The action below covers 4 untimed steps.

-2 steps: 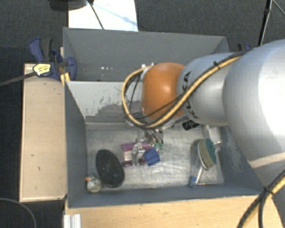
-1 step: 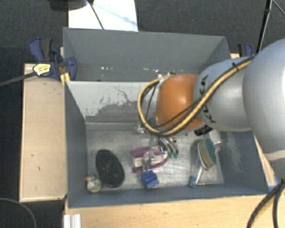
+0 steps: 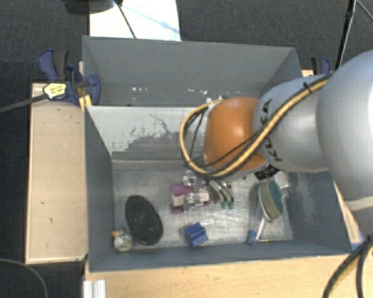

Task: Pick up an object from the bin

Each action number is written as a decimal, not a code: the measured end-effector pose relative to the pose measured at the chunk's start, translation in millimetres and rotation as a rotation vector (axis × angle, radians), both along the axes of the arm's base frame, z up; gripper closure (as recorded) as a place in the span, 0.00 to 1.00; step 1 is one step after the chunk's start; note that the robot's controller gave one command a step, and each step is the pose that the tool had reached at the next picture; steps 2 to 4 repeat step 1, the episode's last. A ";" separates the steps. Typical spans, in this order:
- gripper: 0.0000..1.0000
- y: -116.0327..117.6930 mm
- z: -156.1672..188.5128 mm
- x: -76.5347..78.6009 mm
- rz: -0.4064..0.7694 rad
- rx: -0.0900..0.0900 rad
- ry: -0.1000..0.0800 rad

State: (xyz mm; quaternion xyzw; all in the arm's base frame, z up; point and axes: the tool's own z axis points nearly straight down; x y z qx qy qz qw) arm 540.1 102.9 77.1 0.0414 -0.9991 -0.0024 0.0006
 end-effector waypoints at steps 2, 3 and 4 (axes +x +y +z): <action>1.00 -13.7 126.9 -14.1 0.026 -0.003 -0.010; 1.00 -13.7 126.9 -14.1 0.026 -0.003 -0.010; 1.00 -13.7 126.9 -14.1 0.026 -0.003 -0.010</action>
Offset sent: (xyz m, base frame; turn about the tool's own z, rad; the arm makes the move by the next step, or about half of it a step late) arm -0.0157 -0.0136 0.1222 -0.0290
